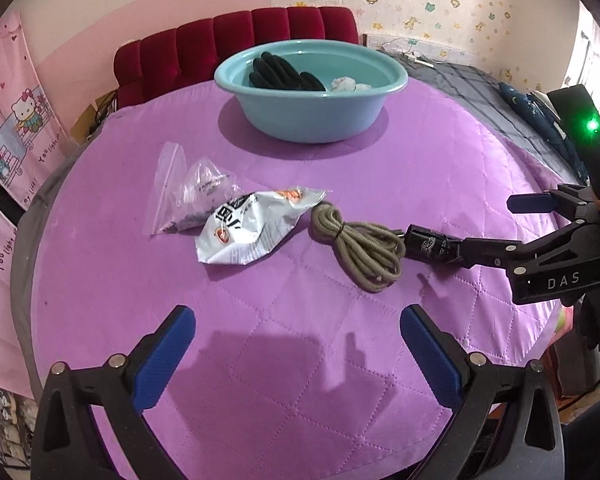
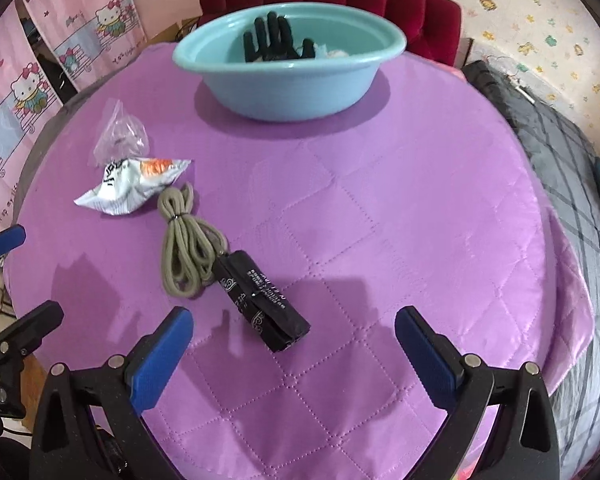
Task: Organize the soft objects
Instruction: 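Grasp the black cylindrical case with the right gripper, then grasp the khaki rope coil with the left gripper while the right gripper lifts the black case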
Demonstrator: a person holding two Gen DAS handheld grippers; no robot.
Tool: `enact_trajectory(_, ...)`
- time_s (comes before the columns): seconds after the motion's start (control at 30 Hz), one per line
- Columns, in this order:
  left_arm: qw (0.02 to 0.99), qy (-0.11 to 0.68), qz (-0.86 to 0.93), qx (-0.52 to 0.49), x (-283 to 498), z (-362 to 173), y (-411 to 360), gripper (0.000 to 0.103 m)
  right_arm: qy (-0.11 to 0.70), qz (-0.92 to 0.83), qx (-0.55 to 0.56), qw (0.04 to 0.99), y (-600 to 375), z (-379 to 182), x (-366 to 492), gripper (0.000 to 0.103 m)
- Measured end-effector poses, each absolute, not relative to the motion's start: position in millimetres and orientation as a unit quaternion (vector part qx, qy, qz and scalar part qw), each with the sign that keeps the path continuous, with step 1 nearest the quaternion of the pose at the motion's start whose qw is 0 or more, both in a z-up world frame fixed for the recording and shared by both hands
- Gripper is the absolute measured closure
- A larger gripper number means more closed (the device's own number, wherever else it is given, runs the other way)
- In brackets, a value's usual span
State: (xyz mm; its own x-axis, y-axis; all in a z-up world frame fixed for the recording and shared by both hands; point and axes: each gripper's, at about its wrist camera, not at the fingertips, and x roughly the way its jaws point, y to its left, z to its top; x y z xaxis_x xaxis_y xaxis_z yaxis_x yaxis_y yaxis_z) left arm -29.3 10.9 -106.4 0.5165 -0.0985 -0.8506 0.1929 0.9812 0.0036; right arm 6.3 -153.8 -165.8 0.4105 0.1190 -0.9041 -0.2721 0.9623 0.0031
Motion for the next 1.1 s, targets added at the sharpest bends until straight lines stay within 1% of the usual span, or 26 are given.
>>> enact_trajectory(0.57, 0.858, 0.510, -0.057, 0.034, -27, -122, 14, 0.000, 0.575, 0.152, -0.110, 0.796, -136, -205, 36, 0.001)
enact_trajectory(0.63, 0.856, 0.513, -0.054, 0.035, -25, -123, 14, 0.000, 0.579, 0.156, -0.112, 0.793, -134, -207, 41, 0.008)
enact_trajectory(0.7, 0.854, 0.516, -0.052, 0.036, -24, -125, 14, 0.000, 0.582, 0.158, -0.117, 0.789, -130, -210, 44, 0.030)
enact_trajectory(0.73, 0.854, 0.517, -0.052, 0.035, -23, -125, 13, 0.000, 0.585, 0.161, -0.118, 0.786, -128, -211, 45, 0.035)
enact_trajectory(0.77, 0.853, 0.518, -0.052, 0.035, -22, -125, 13, 0.000, 0.588, 0.165, -0.118, 0.783, -127, -212, 46, 0.045)
enact_trajectory(0.8, 0.853, 0.518, -0.052, 0.035, -22, -126, 12, 0.000, 0.590, 0.168, -0.117, 0.781, -126, -214, 46, 0.060)
enact_trajectory(0.87, 0.852, 0.520, -0.054, 0.035, -20, -127, 11, 0.000, 0.590, 0.173, -0.113, 0.781, -124, -216, 48, 0.077)
enact_trajectory(1.0, 0.849, 0.523, -0.059, 0.038, -16, -129, 6, 0.000, 0.589, 0.173, -0.087, 0.785, -130, -213, 51, 0.086)
enact_trajectory(1.1, 0.847, 0.526, -0.065, 0.038, -12, -131, 1, 0.000, 0.587, 0.168, -0.078, 0.788, -135, -212, 52, 0.088)
